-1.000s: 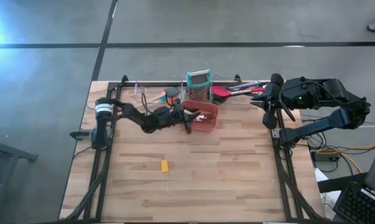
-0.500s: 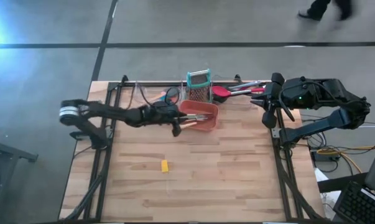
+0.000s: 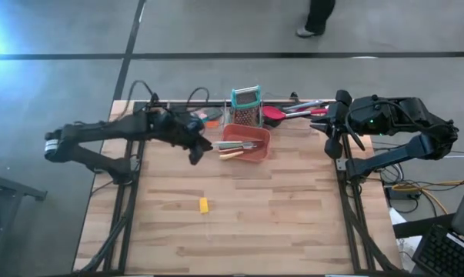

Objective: Pick & Place Kitchen Items
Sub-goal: Put the yellow spatula into the left transparent bin

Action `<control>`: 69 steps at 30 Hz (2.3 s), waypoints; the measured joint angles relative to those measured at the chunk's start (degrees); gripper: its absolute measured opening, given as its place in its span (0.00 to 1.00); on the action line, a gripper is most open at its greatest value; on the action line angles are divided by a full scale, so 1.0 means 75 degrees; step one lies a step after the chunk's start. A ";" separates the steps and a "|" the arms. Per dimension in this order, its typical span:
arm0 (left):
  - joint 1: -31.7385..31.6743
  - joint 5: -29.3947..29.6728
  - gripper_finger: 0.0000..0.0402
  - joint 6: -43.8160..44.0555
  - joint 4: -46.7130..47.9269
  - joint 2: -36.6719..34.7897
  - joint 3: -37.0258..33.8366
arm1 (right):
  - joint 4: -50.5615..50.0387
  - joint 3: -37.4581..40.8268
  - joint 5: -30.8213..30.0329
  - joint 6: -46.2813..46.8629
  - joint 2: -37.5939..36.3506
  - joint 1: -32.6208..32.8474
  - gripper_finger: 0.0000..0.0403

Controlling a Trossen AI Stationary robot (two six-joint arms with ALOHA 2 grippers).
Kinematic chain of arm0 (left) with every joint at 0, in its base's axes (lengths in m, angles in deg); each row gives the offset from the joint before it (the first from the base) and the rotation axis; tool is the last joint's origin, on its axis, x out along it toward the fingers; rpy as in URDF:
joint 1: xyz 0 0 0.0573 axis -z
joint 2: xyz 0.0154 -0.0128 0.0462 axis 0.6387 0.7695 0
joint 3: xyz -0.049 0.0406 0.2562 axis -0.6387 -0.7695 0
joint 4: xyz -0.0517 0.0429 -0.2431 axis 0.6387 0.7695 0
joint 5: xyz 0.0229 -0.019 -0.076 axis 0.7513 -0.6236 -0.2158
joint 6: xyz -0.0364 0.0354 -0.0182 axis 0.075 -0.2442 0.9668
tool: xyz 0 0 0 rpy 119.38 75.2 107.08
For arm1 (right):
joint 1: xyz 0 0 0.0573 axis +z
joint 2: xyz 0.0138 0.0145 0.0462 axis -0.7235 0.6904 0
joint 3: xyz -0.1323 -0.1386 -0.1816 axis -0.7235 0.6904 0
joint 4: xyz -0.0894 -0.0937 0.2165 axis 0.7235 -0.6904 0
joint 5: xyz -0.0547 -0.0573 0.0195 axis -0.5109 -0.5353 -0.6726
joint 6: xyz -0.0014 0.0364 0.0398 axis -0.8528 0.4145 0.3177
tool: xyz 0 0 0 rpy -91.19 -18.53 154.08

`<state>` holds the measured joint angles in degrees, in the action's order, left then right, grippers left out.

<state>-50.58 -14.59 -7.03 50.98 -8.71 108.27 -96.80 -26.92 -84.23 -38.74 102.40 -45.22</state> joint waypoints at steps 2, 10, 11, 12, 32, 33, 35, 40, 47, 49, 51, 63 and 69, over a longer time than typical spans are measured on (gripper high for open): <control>0.0183 -0.0003 0.24 0.0746 0.0699 -0.0028 0.0597 | -0.0001 0.0000 0.0000 -0.0042 0.0000 0.0000 0.14; 0.1973 0.1411 0.16 0.3009 0.2757 0.0703 0.2804 | -0.0012 0.0009 0.0003 -0.0131 0.0001 0.0000 0.14; 0.2236 0.1640 0.15 0.3322 0.2901 0.0890 0.3009 | -0.0011 0.0013 0.0005 -0.0131 0.0003 0.0000 0.14; 0.2499 0.1820 0.13 0.3632 0.3028 0.1080 0.3203 | -0.0009 0.0027 0.0003 -0.0135 0.0003 0.0000 0.14; 0.3358 0.0405 0.36 0.6489 0.5570 0.3764 0.4019 | 0.0065 0.0262 0.0005 -0.0525 0.0007 -0.0006 0.14; 0.3334 0.0402 0.40 0.6653 0.5562 0.3849 0.3991 | 0.0068 0.0285 0.0005 -0.0533 0.0009 -0.0006 0.14; 0.3308 0.0396 0.48 0.6784 0.5503 0.4022 0.3907 | 0.0079 0.0327 0.0006 -0.0536 0.0009 -0.0006 0.14; 0.3301 0.0342 0.60 0.6791 0.5429 0.4483 0.3697 | 0.0085 0.0385 0.0006 -0.0618 0.0015 -0.0006 0.14; 0.3331 0.0368 0.63 0.5784 0.4881 0.5100 0.3421 | 0.0076 0.0389 0.0003 -0.0734 0.0012 -0.0006 0.14; 0.3330 0.0376 0.63 0.5366 0.4396 0.5218 0.3269 | 0.0078 0.0391 0.0003 -0.0774 0.0012 -0.0006 0.14; 0.3331 0.0378 0.63 0.5216 0.3953 0.5295 0.3028 | 0.0077 0.0391 0.0003 -0.0783 0.0015 -0.0006 0.14; 0.3382 -0.0087 0.62 0.5137 0.2811 0.5259 0.1421 | 0.0055 0.0391 0.0000 -0.0929 0.0006 -0.0003 0.14; 0.3379 -0.0218 0.62 0.5123 0.2164 0.5259 0.0981 | 0.0055 0.0393 -0.0003 -0.0987 0.0009 -0.0003 0.14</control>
<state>-25.24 -16.22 31.39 67.21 30.74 115.63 -96.39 -23.97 -84.25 -46.15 102.46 -45.24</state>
